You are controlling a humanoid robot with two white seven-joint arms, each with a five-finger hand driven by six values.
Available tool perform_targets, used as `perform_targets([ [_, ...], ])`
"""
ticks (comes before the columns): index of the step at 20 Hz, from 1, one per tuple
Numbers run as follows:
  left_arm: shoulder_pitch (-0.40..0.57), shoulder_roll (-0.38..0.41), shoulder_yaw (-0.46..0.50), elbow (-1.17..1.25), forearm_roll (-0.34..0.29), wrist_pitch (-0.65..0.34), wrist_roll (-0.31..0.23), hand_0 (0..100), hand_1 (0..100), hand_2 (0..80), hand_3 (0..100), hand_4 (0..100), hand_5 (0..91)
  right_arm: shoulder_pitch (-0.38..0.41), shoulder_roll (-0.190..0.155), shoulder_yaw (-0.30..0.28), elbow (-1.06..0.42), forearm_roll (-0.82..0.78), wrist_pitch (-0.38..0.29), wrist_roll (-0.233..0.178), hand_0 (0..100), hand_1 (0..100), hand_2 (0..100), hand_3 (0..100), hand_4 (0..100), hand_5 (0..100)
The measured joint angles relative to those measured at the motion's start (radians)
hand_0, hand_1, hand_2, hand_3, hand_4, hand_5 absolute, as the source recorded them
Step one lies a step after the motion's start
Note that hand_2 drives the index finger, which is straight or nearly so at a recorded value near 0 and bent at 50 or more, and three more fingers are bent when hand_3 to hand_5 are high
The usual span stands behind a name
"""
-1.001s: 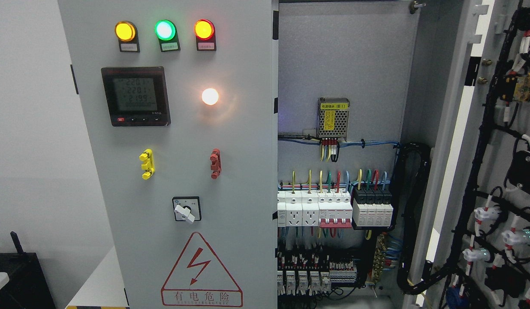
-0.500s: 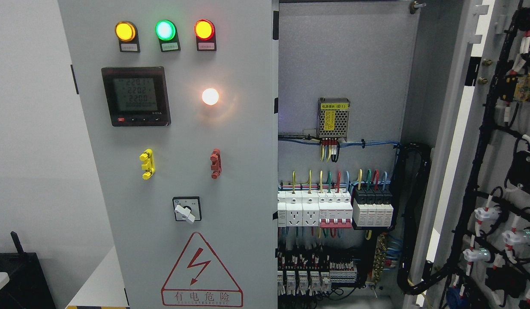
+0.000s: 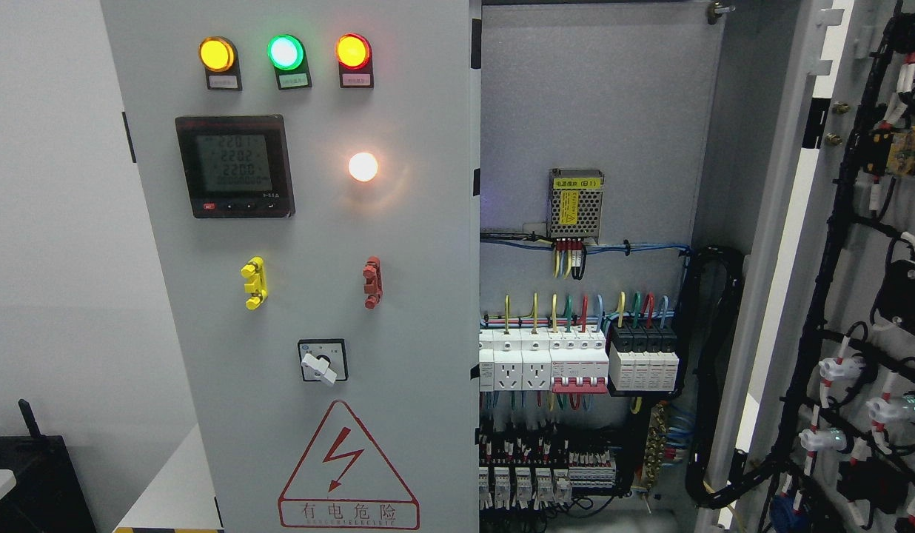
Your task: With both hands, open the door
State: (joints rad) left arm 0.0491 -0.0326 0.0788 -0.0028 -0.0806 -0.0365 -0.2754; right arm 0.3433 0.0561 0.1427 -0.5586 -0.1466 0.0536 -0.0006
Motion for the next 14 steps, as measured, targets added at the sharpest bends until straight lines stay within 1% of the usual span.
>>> perform_targets([
  [4,0.0,-0.002,0.003,0.001,0.002,-0.003,0.0,0,0,0.0,0,3,0.0,0.062,-0.017,-0.004,-0.12,0.0,-0.026,0.004,0,0,0,0,0,0],
  [10,0.0,-0.003,0.005,0.002,0.003,-0.003,0.0,0,0,0.0,0,3,0.0,0.136,-0.033,-0.008,-0.284,-0.002,-0.046,0.009,0,0,0,0,0,0],
  [14,0.0,-0.004,0.006,0.002,0.003,-0.003,0.0,0,0,0.0,0,3,0.0,0.201,-0.04,-0.008,-0.391,-0.003,-0.091,0.009,0,0,0,0,0,0],
])
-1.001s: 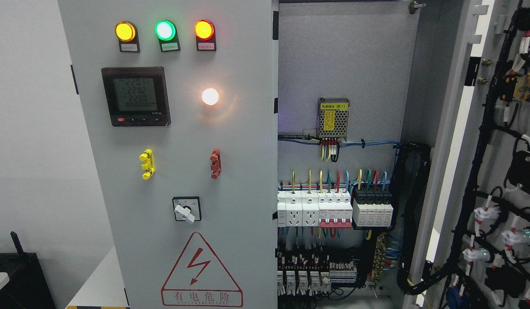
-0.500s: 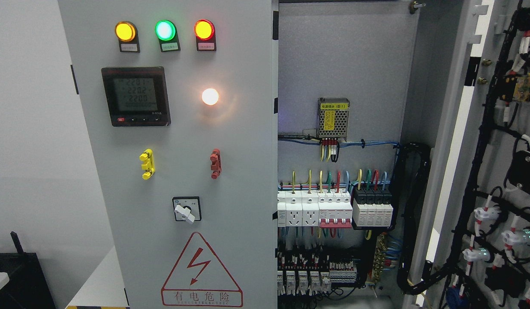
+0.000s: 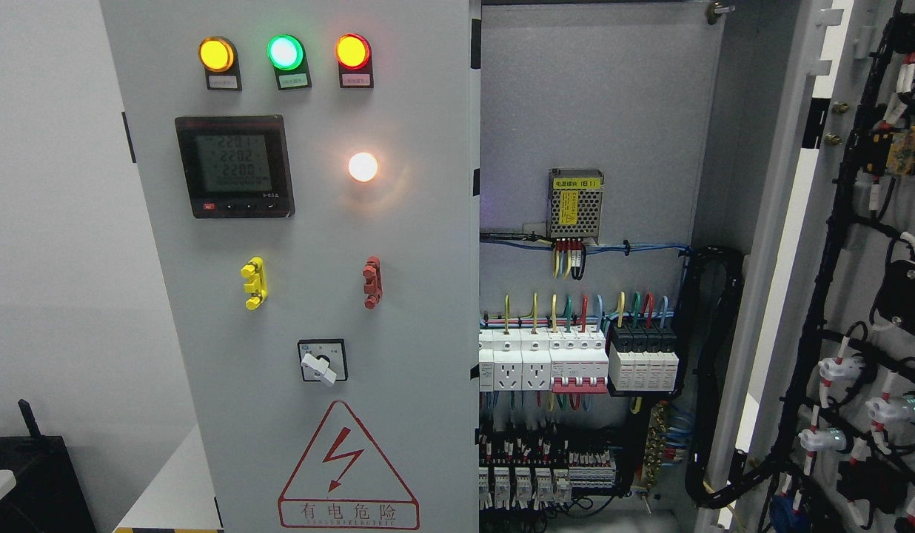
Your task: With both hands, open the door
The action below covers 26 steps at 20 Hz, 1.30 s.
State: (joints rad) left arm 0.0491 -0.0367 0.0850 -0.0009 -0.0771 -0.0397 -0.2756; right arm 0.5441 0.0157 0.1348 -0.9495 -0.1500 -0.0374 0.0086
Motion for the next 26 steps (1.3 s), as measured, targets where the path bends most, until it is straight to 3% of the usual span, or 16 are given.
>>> perform_targets([
  [6,0.0,-0.001,0.001,0.0,0.0,0.0,0.0,0,0,0.0,0,3,0.0,0.113,-0.027,0.008,-0.171,-0.002,-0.047,0.001,0,0,0,0,0,0],
  [11,0.0,-0.001,0.002,0.001,0.0,0.0,0.0,0,0,0.0,0,3,0.0,0.187,-0.076,0.029,-0.301,-0.004,-0.115,0.004,0,0,0,0,0,0],
  [26,0.0,-0.002,0.003,0.001,0.0,0.0,-0.001,0,0,0.0,0,3,0.0,0.272,-0.2,0.086,-0.621,-0.009,-0.219,-0.001,0,0,0,0,0,0],
])
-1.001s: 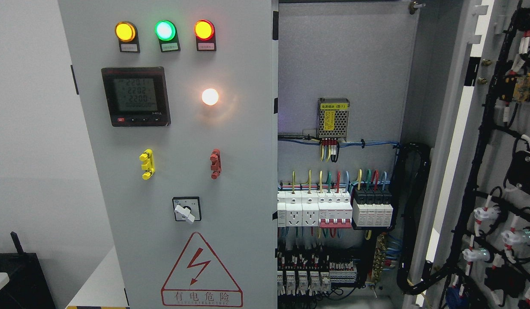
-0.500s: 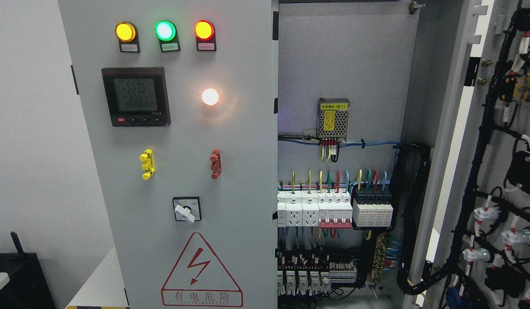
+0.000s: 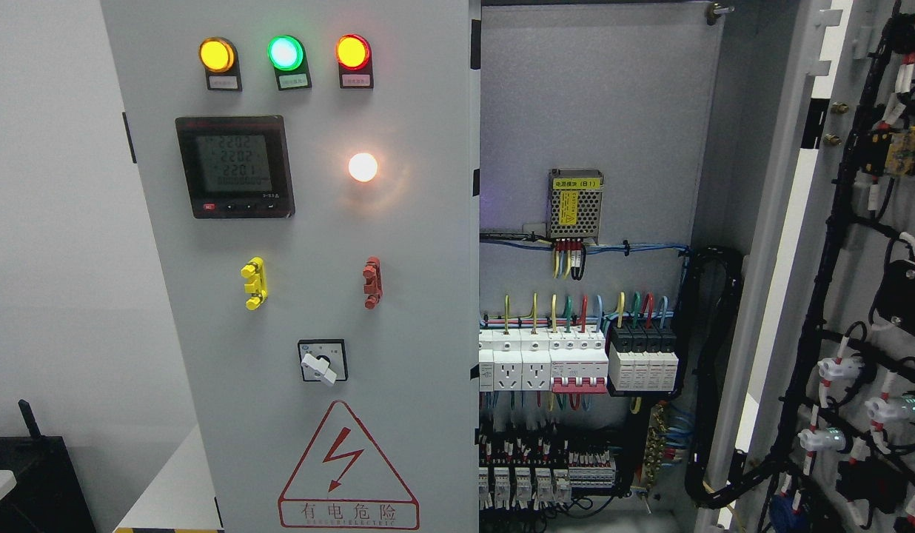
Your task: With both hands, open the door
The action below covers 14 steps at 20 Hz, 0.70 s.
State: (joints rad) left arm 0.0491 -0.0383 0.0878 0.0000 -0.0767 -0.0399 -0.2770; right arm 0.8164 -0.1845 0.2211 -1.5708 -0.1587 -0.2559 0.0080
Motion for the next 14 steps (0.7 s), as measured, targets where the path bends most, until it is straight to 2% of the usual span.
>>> perform_targets([
  [9,0.0,0.0,0.0,0.0,0.0,0.0,0.0,0,0,0.0,0,3,0.0,-0.015,-0.051,0.082,-0.136,0.0,-0.049,-0.001,0,0,0,0,0,0],
  [14,0.0,0.0,0.0,0.0,0.0,0.0,-0.004,0,0,0.0,0,3,0.0,-0.054,-0.067,0.14,-0.183,0.002,-0.058,-0.004,0,0,0,0,0,0],
])
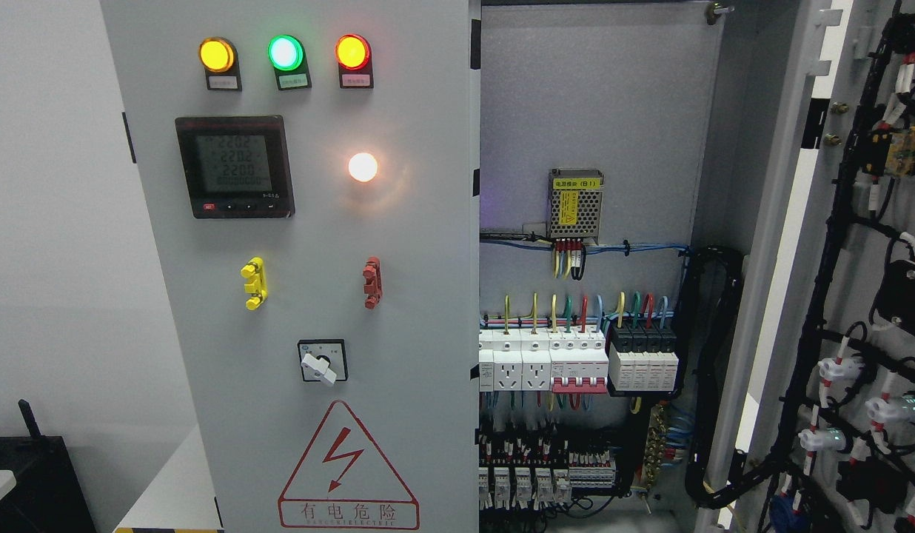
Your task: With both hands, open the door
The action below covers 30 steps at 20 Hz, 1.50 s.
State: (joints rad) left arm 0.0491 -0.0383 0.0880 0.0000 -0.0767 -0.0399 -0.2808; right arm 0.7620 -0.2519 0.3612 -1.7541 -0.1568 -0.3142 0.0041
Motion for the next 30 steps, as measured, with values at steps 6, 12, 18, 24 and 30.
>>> perform_targets([
  [6,0.0,0.0,0.0,0.0,0.0,0.0,0.002,0,0,0.0,0,3,0.0,-0.082,-0.001,0.056,-0.038,0.001,-0.017,0.004,0,0,0,0,0,0],
  [12,0.0,0.0,0.0,0.0,0.0,-0.003,0.004,0,0,0.0,0,3,0.0,-0.171,0.005,0.089,-0.065,0.001,-0.048,0.005,0,0,0,0,0,0],
  [18,0.0,0.0,0.0,0.0,0.0,-0.004,0.004,0,0,0.0,0,3,0.0,-0.28,0.017,0.11,-0.081,0.002,-0.052,0.005,0,0,0,0,0,0],
  [24,0.0,0.0,0.0,0.0,0.0,0.0,0.004,0,0,0.0,0,3,0.0,-0.384,0.026,0.117,-0.088,0.002,-0.056,0.005,0,0,0,0,0,0],
  [30,0.0,0.0,0.0,0.0,0.0,0.0,0.008,0,0,0.0,0,3,0.0,-0.469,0.046,0.108,-0.085,0.003,-0.021,0.005,0,0,0,0,0,0],
])
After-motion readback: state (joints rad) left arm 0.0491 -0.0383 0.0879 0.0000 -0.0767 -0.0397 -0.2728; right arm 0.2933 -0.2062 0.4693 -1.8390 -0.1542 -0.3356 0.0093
